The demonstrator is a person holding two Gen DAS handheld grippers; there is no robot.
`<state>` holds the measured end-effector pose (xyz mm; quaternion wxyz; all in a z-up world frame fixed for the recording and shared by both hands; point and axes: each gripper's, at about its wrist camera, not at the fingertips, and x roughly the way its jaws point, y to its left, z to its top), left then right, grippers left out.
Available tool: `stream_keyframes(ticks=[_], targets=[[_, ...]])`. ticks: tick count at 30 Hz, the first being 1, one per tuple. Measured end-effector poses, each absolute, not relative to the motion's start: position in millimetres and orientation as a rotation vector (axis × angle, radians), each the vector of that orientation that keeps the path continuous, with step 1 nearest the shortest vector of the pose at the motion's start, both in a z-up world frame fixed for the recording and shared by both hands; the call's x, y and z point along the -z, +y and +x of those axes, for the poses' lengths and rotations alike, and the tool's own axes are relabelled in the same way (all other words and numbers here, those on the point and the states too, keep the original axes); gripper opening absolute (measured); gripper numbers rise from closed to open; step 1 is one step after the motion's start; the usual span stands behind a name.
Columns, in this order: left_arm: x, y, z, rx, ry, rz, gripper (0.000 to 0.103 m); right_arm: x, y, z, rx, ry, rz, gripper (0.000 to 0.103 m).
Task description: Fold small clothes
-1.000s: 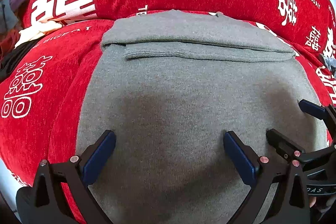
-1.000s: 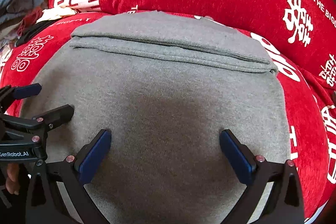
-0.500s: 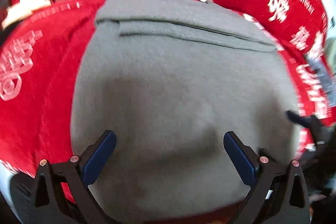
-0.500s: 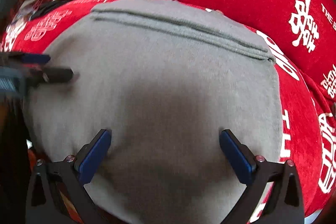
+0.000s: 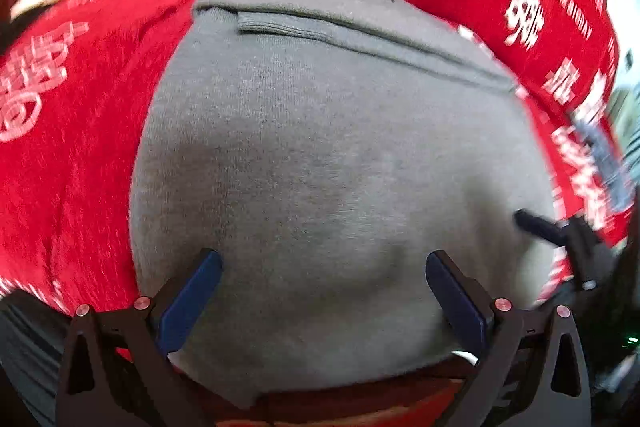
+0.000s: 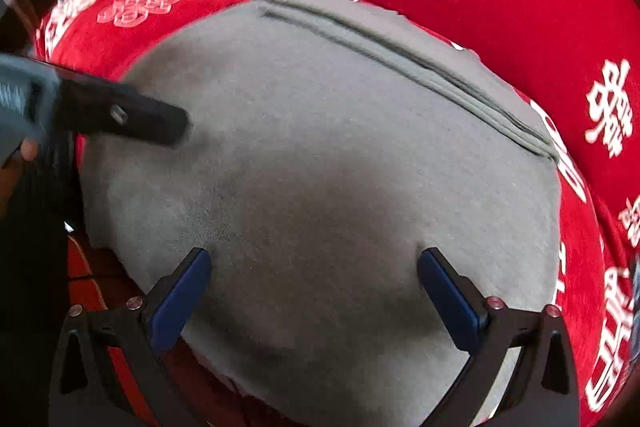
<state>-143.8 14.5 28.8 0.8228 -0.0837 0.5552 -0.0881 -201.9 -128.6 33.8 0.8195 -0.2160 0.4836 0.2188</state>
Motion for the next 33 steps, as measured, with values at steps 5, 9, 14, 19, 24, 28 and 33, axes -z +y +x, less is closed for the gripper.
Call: stream_keyframes(ticks=[5, 9, 14, 19, 24, 28, 33], targets=[[-25.5, 6.7, -149.8, 0.176, 1.164, -0.051, 0.103, -27.9, -152.7, -213.8, -0.474, 1.005, -0.47, 0.103], [-25.2, 21.7, -161.4, 0.107, 1.174, -0.011, 0.103, -27.4, -182.3, -223.9, -0.451, 1.015, -0.467, 0.103], [-27.9, 68.1, -181.5, 0.011, 1.172, -0.141, 0.103, -25.3, -210.1, -241.3, -0.334, 1.058, -0.498, 0.103], [-10.4, 86.8, -187.5, -0.001, 1.252, -0.206, 0.103, -28.7, -245.7, -242.5, -0.249, 1.106, -0.377, 0.103], [-20.2, 56.8, -187.2, 0.035, 1.183, -0.116, 0.103, -42.5, -284.3, -226.7, -0.177, 1.098, -0.12, 0.103], [-25.6, 18.2, -176.2, 0.117, 1.116, -0.05, 0.103, -60.0, -266.5, -212.1, -0.2, 1.019, -0.094, 0.103], [-7.9, -9.6, -168.4, 0.087, 1.111, 0.068, 0.103, -62.1, -217.3, -196.0, -0.259, 0.98, -0.184, 0.103]])
